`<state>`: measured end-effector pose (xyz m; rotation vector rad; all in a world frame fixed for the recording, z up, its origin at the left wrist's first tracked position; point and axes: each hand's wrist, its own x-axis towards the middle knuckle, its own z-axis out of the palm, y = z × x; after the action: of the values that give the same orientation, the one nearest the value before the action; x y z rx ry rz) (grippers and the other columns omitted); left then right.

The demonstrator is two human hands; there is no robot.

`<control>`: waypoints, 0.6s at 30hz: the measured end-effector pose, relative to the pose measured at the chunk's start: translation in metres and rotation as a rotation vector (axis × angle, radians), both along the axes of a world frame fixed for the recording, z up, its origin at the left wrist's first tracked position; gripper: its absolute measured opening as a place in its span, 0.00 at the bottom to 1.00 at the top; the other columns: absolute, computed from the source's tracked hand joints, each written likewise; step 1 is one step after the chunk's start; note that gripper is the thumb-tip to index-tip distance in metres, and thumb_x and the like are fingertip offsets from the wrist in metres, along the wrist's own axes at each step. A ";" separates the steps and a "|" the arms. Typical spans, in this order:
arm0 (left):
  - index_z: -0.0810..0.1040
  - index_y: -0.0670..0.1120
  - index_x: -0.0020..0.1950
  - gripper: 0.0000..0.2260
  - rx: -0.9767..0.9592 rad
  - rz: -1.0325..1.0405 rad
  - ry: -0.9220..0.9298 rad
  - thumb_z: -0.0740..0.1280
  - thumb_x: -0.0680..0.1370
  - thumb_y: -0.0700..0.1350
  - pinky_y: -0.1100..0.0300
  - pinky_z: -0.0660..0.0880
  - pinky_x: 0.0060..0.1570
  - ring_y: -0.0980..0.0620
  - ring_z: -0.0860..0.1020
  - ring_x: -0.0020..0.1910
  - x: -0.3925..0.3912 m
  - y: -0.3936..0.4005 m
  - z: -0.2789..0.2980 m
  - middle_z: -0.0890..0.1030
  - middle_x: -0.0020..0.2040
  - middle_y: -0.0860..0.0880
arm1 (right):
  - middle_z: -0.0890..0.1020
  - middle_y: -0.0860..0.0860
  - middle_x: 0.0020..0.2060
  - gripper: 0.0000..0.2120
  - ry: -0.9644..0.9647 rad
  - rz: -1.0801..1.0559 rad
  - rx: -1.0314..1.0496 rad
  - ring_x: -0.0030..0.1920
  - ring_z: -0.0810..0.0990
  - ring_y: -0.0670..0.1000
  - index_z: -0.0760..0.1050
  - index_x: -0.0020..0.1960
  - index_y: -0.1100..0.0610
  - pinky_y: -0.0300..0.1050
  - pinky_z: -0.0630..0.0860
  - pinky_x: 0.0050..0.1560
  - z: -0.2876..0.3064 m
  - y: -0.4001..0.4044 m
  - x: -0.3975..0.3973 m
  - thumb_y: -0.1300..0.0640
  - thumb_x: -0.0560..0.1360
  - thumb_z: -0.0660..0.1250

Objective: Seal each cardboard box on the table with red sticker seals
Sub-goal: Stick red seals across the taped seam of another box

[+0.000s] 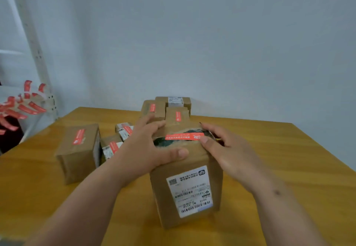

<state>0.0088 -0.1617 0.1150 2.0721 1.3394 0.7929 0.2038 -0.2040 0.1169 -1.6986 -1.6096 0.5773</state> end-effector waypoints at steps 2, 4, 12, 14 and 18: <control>0.64 0.57 0.74 0.44 0.062 0.001 0.019 0.72 0.61 0.67 0.63 0.61 0.59 0.60 0.60 0.69 0.001 0.004 0.000 0.53 0.75 0.64 | 0.74 0.38 0.61 0.18 -0.067 -0.037 0.004 0.59 0.74 0.43 0.69 0.68 0.37 0.50 0.70 0.65 0.001 0.001 0.003 0.42 0.78 0.61; 0.66 0.58 0.71 0.37 0.126 -0.013 0.063 0.72 0.66 0.65 0.62 0.62 0.60 0.61 0.61 0.66 0.004 0.008 0.001 0.58 0.74 0.62 | 0.76 0.36 0.56 0.17 -0.096 -0.064 -0.005 0.56 0.76 0.42 0.71 0.65 0.37 0.51 0.71 0.64 0.003 0.001 0.008 0.41 0.76 0.63; 0.75 0.58 0.60 0.16 0.178 -0.043 0.118 0.70 0.73 0.58 0.67 0.67 0.50 0.62 0.72 0.55 0.015 0.024 0.001 0.75 0.60 0.62 | 0.81 0.41 0.48 0.12 -0.149 -0.055 -0.057 0.47 0.79 0.42 0.74 0.56 0.41 0.45 0.77 0.48 0.008 0.004 0.020 0.42 0.74 0.67; 0.76 0.58 0.57 0.14 0.176 -0.054 0.113 0.70 0.73 0.57 0.69 0.67 0.48 0.64 0.72 0.54 0.016 0.027 0.001 0.76 0.58 0.62 | 0.79 0.39 0.51 0.16 -0.225 -0.052 -0.059 0.50 0.78 0.42 0.71 0.59 0.39 0.44 0.76 0.49 0.009 0.005 0.022 0.40 0.73 0.67; 0.76 0.58 0.54 0.12 0.163 -0.072 0.078 0.70 0.72 0.56 0.65 0.70 0.54 0.65 0.72 0.55 0.017 0.028 -0.002 0.75 0.58 0.63 | 0.71 0.36 0.54 0.15 -0.297 -0.043 0.056 0.54 0.74 0.40 0.71 0.55 0.38 0.36 0.70 0.47 0.015 0.002 0.021 0.41 0.71 0.71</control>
<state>0.0260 -0.1340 0.1134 2.2857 1.2707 0.8214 0.2248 -0.2018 0.1316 -1.8376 -1.7700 0.2636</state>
